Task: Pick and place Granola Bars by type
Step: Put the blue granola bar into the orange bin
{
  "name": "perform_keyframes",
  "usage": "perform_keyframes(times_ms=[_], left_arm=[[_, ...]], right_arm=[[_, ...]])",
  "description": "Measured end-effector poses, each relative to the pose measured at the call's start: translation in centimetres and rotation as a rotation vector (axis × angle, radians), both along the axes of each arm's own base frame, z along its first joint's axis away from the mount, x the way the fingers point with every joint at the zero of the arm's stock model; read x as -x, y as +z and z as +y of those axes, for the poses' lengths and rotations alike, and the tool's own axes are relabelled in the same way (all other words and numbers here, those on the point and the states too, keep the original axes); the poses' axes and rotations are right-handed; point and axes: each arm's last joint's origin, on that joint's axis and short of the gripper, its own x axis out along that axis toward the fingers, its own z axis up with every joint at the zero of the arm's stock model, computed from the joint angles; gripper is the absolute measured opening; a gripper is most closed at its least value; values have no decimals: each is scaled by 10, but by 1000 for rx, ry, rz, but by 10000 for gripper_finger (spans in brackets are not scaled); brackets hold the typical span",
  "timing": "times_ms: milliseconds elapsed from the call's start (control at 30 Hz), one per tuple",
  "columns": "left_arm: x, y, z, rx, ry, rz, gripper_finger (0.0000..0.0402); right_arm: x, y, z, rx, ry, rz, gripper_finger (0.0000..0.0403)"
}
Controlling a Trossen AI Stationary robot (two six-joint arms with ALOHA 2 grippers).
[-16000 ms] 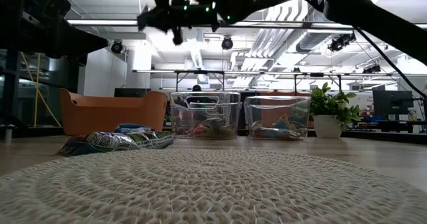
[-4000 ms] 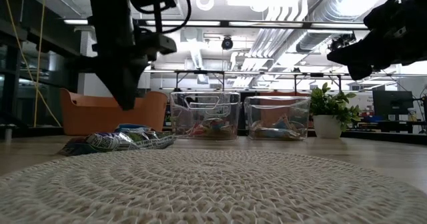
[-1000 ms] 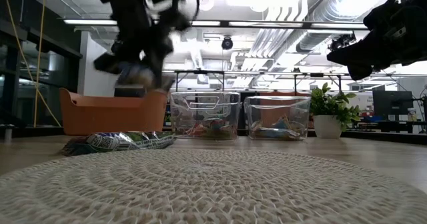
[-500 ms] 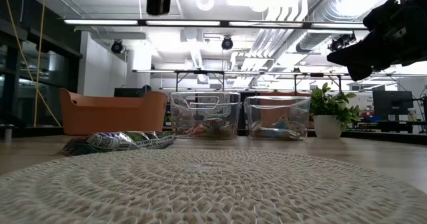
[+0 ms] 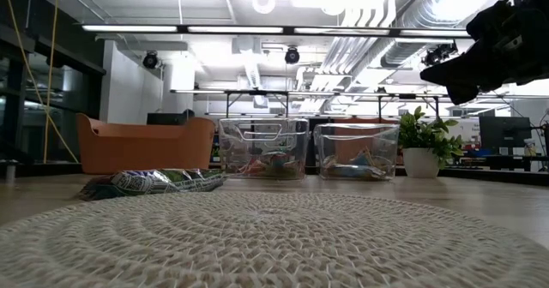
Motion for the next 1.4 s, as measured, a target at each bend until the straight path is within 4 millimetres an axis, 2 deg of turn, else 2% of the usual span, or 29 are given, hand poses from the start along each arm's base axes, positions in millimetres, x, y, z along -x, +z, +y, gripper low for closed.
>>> perform_keyframes(times_ms=[167,367,500,600,800,967,1200,1400], left_arm=[[17,43,18,-100,50,-9,62],[56,90,34,-169,230,107,62],[84,106,41,-181,423,225,62],[100,107,47,-169,584,330,62],[118,89,65,-92,885,542,62],[121,62,88,-30,1045,671,62],[123,8,125,105,1096,804,62],[123,-52,148,263,1071,838,62]], right_arm=[[0,0,0,0,0,0,0],[0,0,0,0,0,0,0],[0,0,0,0,0,0,0],[0,0,0,0,0,0,0],[0,0,0,0,0,0,0],[0,0,0,0,0,0,0],[0,0,0,0,0,0,0],[0,0,0,0,0,0,0]])
